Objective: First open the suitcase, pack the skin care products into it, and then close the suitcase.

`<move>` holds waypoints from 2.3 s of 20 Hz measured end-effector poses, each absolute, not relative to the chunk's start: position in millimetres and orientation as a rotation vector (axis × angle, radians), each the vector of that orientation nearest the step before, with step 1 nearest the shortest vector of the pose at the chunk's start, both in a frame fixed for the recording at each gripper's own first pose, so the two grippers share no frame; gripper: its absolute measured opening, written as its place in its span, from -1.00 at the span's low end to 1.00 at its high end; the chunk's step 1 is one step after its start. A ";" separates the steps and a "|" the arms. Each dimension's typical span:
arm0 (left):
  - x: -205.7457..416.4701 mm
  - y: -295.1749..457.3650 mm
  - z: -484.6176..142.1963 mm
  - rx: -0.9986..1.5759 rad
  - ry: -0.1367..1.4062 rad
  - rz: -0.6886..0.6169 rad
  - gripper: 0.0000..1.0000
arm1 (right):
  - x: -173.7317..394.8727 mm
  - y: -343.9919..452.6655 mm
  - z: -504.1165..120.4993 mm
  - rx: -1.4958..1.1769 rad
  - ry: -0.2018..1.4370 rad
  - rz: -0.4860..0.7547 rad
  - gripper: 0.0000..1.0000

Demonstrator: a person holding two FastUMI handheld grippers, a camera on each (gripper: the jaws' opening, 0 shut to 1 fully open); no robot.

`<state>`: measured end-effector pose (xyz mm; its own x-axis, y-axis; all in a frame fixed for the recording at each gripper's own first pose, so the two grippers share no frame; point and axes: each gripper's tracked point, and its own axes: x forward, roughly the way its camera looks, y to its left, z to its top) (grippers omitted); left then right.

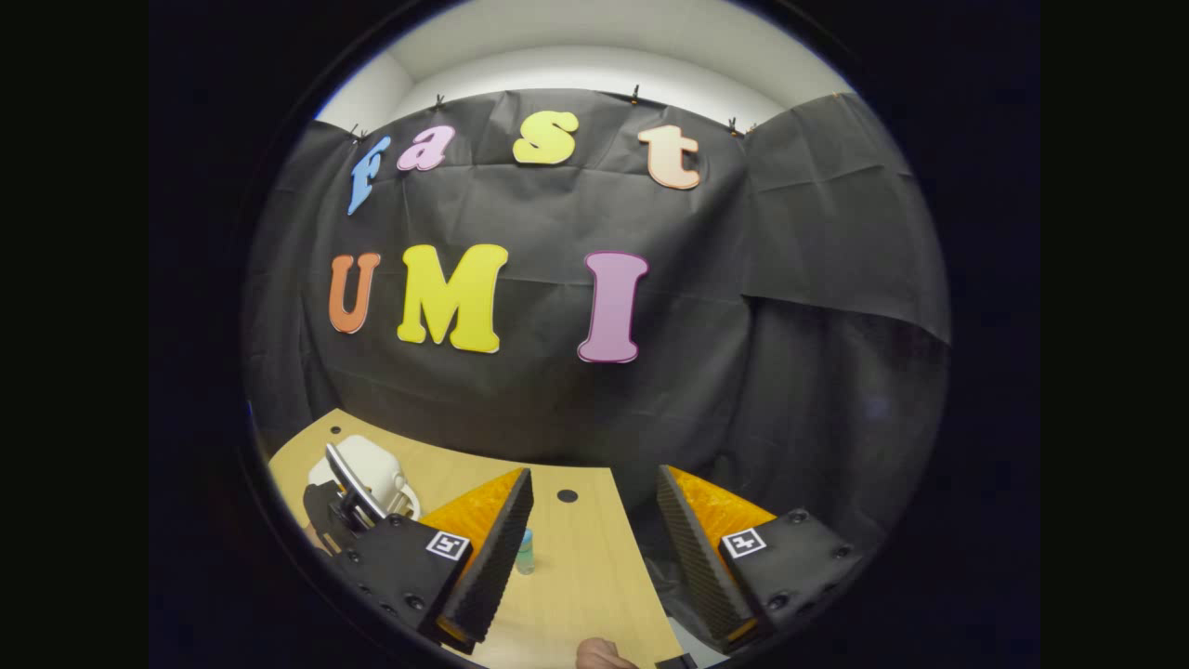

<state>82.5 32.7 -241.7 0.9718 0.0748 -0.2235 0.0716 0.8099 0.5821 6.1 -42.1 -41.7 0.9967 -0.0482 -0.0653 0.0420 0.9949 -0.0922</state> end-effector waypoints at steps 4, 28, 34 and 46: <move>98.8 42.1 -277.1 0.804 0.331 0.034 0.95 | 0.8 -75.1 -58.6 -0.082 0.097 -0.098 0.59; 130.3 54.0 -285.3 1.250 0.476 0.014 -0.80 | -5.9 -101.5 -74.1 -0.044 0.117 -0.147 0.60; 127.1 71.1 -224.5 1.066 0.449 -0.012 -0.94 | -3.4 -57.2 -77.2 -0.020 0.131 -0.163 0.60; 111.2 237.6 -64.6 0.744 0.354 0.039 -0.94 | 6.7 72.4 -68.2 -0.008 0.119 -0.152 0.60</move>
<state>111.2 237.6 -64.6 0.9402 0.1589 -0.3014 0.0897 0.7380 0.6689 6.7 72.4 -68.2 0.9814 -0.1517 -0.1179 0.1508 0.9884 -0.0166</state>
